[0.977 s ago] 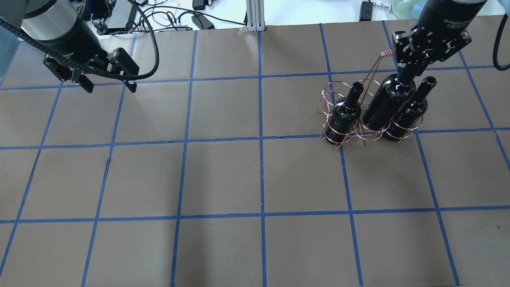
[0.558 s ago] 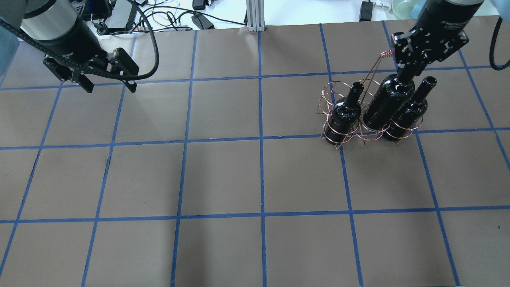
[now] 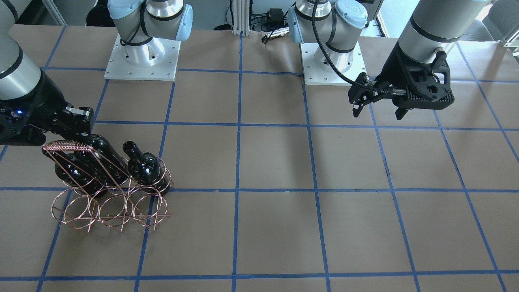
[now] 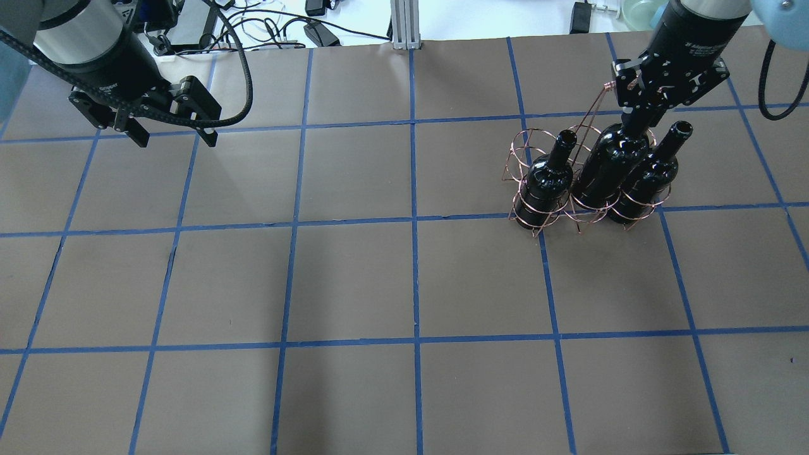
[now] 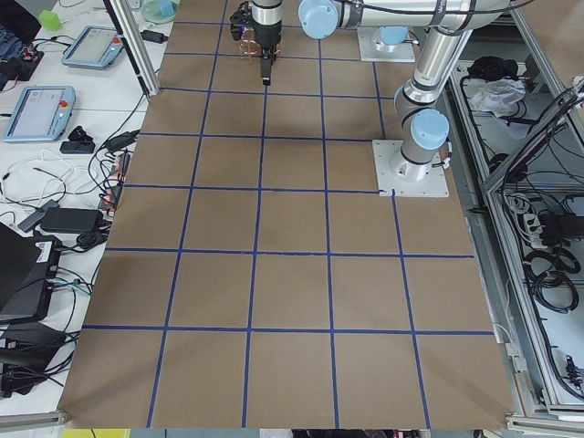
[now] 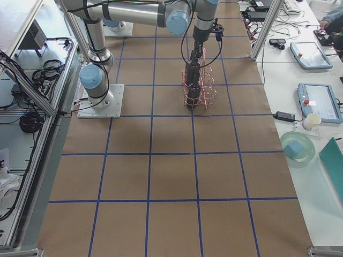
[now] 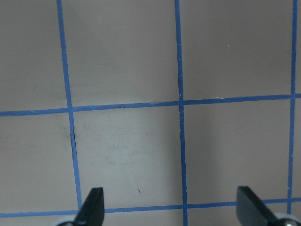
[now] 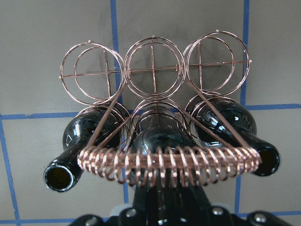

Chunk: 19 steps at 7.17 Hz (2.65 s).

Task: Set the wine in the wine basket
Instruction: 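Lower the held bottle into the empty middle slot of the rack, then open the right gripper to release the bottle in the rack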

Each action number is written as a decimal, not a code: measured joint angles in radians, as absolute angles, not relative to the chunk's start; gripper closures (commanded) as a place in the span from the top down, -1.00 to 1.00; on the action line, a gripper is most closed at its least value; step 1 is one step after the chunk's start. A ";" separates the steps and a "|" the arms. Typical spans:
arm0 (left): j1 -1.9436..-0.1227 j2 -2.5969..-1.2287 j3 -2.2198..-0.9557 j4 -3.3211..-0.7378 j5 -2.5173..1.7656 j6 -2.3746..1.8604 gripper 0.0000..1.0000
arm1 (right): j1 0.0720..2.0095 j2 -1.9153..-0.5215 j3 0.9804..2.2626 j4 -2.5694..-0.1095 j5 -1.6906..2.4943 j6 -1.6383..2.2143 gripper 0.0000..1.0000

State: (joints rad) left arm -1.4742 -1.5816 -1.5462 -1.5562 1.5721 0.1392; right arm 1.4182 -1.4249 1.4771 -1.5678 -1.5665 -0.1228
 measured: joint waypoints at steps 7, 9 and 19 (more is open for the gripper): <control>-1.474 -1.580 -1.546 -1.555 1.571 0.137 1.00 | 1.431 -1.414 1.538 -1.636 -1.570 -0.119 -0.99; -1.474 -1.580 -1.546 -1.555 1.570 0.138 1.00 | 1.431 -1.402 1.543 -1.663 -1.571 -0.116 -0.98; -1.474 -1.579 -1.546 -1.553 1.571 0.134 1.00 | 1.431 -1.388 1.600 -1.705 -1.573 -0.112 0.98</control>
